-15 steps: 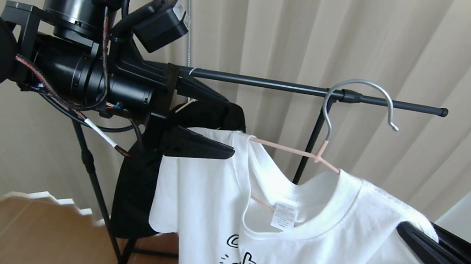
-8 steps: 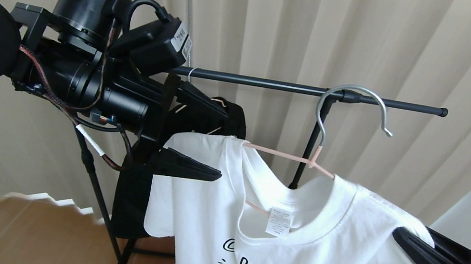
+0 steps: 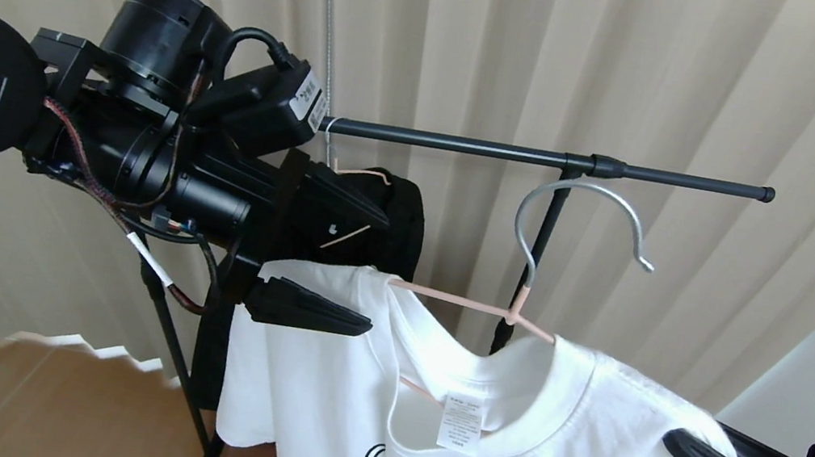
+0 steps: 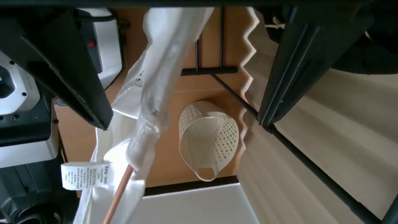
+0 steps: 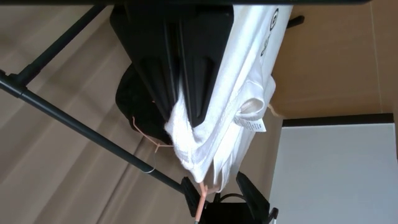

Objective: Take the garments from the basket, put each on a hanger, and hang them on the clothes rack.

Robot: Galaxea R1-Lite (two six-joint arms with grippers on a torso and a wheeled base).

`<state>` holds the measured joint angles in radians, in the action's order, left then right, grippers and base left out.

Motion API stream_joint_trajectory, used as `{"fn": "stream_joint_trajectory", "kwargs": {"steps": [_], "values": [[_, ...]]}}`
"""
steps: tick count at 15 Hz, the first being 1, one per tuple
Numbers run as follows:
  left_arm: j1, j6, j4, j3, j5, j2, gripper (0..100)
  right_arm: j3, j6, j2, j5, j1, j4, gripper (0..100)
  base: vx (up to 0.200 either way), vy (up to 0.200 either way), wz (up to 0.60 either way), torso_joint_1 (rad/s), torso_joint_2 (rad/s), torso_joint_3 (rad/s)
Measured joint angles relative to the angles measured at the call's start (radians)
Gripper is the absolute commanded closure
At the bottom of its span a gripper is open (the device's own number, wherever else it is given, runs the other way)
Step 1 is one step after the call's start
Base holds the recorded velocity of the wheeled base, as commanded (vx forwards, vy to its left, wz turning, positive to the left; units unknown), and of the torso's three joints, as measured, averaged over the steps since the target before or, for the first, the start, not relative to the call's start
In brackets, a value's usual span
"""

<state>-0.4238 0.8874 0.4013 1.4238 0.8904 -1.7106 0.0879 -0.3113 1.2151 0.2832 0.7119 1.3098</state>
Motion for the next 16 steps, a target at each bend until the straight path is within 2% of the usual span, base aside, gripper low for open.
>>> {"fn": "stream_joint_trajectory", "kwargs": {"steps": [7, 11, 16], "values": [[0.001, 0.002, -0.002, -0.094, 0.030, 0.031, 0, -0.001, 0.000, 0.003, -0.002, 0.065, -0.040, 100, 0.000, 0.000, 0.00, 0.000, 0.00, 0.000], [-0.006, 0.007, -0.005, -0.144, 0.031, 0.046, 0, 0.000, 0.000, 0.002, -0.003, 0.074, -0.039, 100, 0.000, 0.000, 0.00, 0.000, 0.00, 0.000], [-0.015, 0.006, -0.006, -0.153, 0.038, 0.049, 0, 0.000, 0.000, 0.000, -0.002, 0.092, -0.039, 100, 0.000, 0.000, 0.00, 0.000, 0.00, 0.000]]}}
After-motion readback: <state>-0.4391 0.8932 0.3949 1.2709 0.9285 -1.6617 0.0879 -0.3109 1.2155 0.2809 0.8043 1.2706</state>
